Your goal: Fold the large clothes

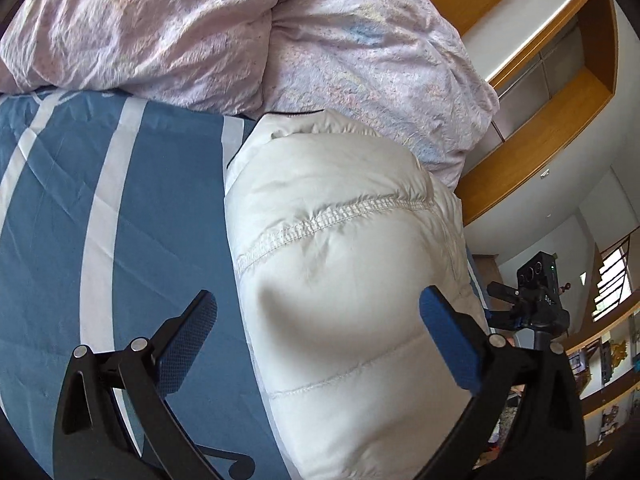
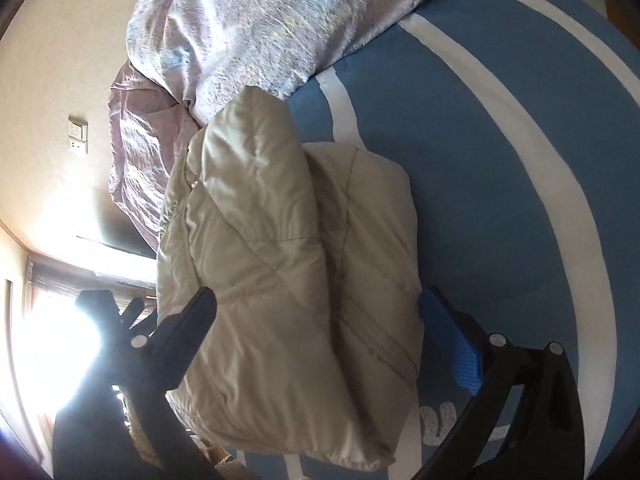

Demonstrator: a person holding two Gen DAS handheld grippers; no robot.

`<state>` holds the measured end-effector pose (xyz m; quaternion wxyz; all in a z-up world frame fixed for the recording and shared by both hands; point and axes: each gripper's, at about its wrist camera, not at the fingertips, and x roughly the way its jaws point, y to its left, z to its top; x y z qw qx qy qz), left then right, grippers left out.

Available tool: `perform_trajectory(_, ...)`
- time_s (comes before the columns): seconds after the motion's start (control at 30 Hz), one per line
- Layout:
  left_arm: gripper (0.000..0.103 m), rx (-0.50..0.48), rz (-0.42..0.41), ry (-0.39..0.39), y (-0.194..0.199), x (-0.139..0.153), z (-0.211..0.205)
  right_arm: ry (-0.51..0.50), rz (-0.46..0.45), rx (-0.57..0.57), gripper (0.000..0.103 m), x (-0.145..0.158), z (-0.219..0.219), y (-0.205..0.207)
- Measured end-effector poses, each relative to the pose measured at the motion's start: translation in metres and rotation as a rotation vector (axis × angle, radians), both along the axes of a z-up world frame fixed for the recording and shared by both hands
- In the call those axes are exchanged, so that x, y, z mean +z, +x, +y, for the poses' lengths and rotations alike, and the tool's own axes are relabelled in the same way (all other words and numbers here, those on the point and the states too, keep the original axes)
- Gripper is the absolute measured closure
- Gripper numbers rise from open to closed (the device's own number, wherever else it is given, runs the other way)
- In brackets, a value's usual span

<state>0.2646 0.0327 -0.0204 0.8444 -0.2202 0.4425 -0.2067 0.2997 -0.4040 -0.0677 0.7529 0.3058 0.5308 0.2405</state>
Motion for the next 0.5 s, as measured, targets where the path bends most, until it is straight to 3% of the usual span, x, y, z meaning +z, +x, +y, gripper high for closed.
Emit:
perform_trajectory(0.23,0.001,-0.045,0.085,-0.143,0.009,-0.024,-0.003,-0.005,0.038,0.074,0.002,-0.011,0.009,0.018)
perform_trajectory(0.5,0.001,-0.061,0.088,-0.175,0.011,-0.029,-0.004,-0.003,0.066,0.187,0.002,-0.024,0.026,0.03)
